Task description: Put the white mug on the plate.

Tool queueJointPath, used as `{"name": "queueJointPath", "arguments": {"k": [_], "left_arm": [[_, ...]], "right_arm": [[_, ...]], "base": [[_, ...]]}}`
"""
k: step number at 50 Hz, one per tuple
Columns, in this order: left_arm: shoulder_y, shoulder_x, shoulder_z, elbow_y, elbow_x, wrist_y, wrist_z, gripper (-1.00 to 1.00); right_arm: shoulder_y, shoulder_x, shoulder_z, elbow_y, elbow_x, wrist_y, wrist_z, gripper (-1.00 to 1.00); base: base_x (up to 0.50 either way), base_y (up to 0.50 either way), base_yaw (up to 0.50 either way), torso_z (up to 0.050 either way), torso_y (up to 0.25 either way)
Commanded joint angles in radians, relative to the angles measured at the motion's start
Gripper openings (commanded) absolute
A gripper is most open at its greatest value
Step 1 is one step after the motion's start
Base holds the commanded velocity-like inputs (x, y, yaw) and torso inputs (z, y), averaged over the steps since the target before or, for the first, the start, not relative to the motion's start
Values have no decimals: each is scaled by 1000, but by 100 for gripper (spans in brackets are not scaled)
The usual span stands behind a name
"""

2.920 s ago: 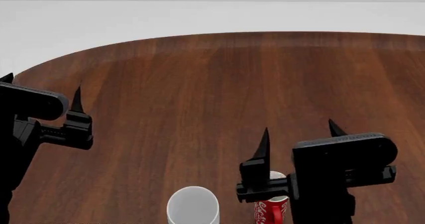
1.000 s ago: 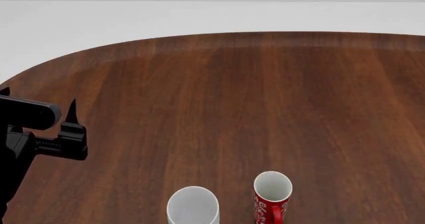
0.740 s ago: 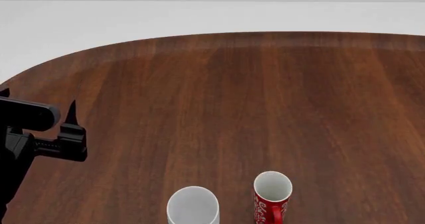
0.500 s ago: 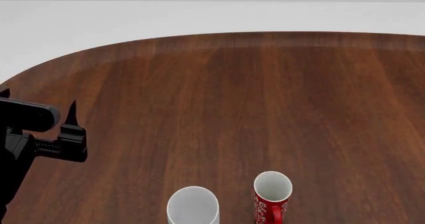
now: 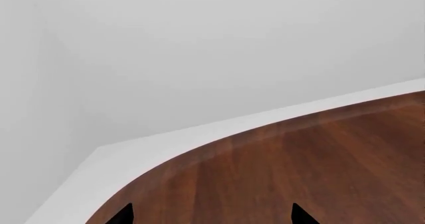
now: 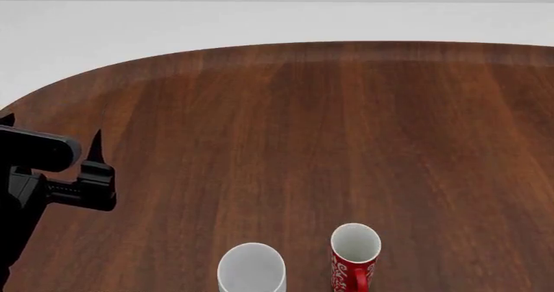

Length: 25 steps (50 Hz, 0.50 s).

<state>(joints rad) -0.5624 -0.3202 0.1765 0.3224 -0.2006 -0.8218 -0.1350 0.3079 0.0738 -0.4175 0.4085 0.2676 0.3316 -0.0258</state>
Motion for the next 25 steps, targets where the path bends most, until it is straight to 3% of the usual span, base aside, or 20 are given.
{"name": "queueJointPath", "arguments": {"k": [1, 25], "left_arm": [[0, -1, 6, 12, -2, -8, -4, 100], [9, -2, 15, 37, -11, -17, -13, 100]], "right_arm": [[38, -10, -11, 94, 7, -47, -7, 100], [112, -45, -52, 335, 34, -158, -41, 100]], "base": [[0, 0, 0, 0, 0], [0, 0, 0, 0, 0]]}}
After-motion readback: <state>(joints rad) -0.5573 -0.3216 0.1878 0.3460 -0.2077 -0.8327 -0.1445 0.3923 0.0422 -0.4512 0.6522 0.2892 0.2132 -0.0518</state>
